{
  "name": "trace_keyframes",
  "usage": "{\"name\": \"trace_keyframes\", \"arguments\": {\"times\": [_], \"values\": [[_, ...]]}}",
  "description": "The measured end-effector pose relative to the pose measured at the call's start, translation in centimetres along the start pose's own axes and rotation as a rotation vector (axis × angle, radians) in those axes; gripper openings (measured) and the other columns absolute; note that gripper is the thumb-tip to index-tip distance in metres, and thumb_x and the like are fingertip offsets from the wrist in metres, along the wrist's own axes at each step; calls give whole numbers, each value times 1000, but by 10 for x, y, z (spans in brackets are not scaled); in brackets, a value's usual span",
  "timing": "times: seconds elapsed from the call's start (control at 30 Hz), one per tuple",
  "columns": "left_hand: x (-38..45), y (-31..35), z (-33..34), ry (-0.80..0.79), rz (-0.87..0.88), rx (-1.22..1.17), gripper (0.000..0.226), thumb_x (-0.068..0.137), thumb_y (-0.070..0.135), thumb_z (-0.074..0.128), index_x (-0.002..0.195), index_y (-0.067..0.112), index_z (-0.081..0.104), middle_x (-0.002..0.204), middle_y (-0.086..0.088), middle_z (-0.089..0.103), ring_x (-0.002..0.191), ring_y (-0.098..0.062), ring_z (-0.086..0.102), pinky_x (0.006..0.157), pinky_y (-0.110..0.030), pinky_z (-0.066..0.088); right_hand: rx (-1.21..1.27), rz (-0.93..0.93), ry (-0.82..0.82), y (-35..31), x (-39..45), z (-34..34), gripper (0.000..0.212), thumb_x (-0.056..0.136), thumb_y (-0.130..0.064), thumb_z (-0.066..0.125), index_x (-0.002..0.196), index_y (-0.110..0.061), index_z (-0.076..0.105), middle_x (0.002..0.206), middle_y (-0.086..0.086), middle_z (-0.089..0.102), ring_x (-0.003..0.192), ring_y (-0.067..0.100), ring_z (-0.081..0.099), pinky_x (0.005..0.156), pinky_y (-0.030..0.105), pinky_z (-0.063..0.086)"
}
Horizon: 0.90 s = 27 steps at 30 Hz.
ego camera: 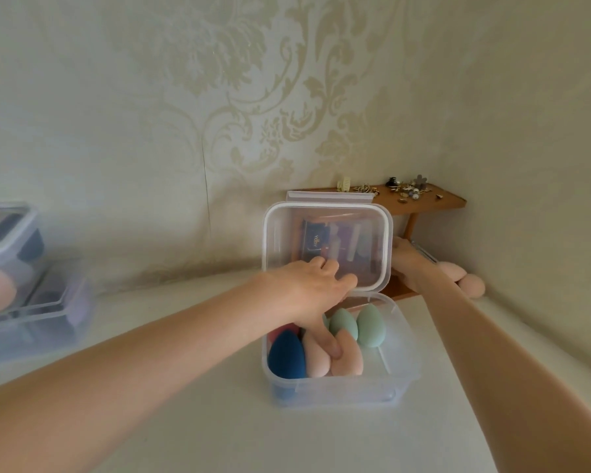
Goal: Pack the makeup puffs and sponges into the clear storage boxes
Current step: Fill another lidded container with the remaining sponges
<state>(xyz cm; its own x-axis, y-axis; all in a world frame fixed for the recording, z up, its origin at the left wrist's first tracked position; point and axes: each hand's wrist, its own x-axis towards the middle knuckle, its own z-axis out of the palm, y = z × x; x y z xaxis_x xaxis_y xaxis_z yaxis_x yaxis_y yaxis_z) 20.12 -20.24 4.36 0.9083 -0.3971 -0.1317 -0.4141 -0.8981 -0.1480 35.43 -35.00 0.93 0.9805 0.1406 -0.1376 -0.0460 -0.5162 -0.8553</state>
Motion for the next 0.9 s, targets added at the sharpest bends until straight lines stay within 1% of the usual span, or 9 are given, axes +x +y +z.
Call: {"name": "trace_keyframes", "arguments": {"times": [0.1,0.27,0.4,0.5,0.57,0.63,0.7,0.77,0.9], "values": [[1,2,-3,-30,-8,2,63,68,62,66,96,23,26,103,-4,35,94,-17,34,75,-31,37,-19,14,80,5,-7,-14,19,83,-15,65,99,-5,64,108,11,62,105,26,56,92,38,50],[0,6,-7,-73,-23,20,73,70,61,66,119,18,35,121,-9,40,101,-20,36,81,-33,38,-188,1,219,16,-19,-36,16,80,-4,67,73,-11,55,99,20,66,83,24,62,87,42,56],[-2,12,-9,-84,-55,29,74,70,61,66,121,17,35,124,-10,40,112,-24,39,81,-32,36,-411,-214,-112,28,-35,-33,34,83,-14,67,114,-21,55,118,6,51,106,27,58,83,39,55],[-2,14,-10,-93,-73,26,76,70,61,66,122,17,35,125,-10,39,115,-25,39,82,-32,37,-690,-340,-68,35,-40,-23,18,76,-15,73,86,-24,62,119,10,56,116,29,52,96,34,45],[-1,15,-10,-97,-86,29,77,71,61,66,125,17,34,128,-10,39,116,-26,39,86,-34,39,-670,-267,89,25,-51,-28,23,79,-10,67,80,-25,50,108,10,58,108,26,53,84,25,46],[-2,15,-11,-103,-95,41,80,72,60,65,130,18,31,132,-11,38,119,-26,39,90,-35,40,-382,-139,190,10,-62,-39,24,81,-12,63,86,-25,43,93,10,61,81,25,59,68,26,48],[-3,18,-12,-109,-100,48,83,72,60,65,134,18,28,134,-11,37,120,-27,39,93,-36,41,-10,-97,97,-7,-85,-55,29,82,-11,67,96,-18,42,79,12,63,58,18,58,53,25,45],[-3,19,-11,-117,-109,52,82,71,59,66,131,16,30,133,-12,37,121,-28,39,94,-37,41,24,-124,-113,-20,-115,-65,26,81,-8,70,99,-9,50,72,9,64,49,10,58,47,17,44],[-3,20,-12,-133,-113,85,84,71,62,64,134,17,29,134,-11,36,122,-28,39,98,-39,42,-634,-396,-419,-30,-156,-45,30,77,-17,75,106,-18,68,78,-11,58,64,6,58,58,14,44]]}}
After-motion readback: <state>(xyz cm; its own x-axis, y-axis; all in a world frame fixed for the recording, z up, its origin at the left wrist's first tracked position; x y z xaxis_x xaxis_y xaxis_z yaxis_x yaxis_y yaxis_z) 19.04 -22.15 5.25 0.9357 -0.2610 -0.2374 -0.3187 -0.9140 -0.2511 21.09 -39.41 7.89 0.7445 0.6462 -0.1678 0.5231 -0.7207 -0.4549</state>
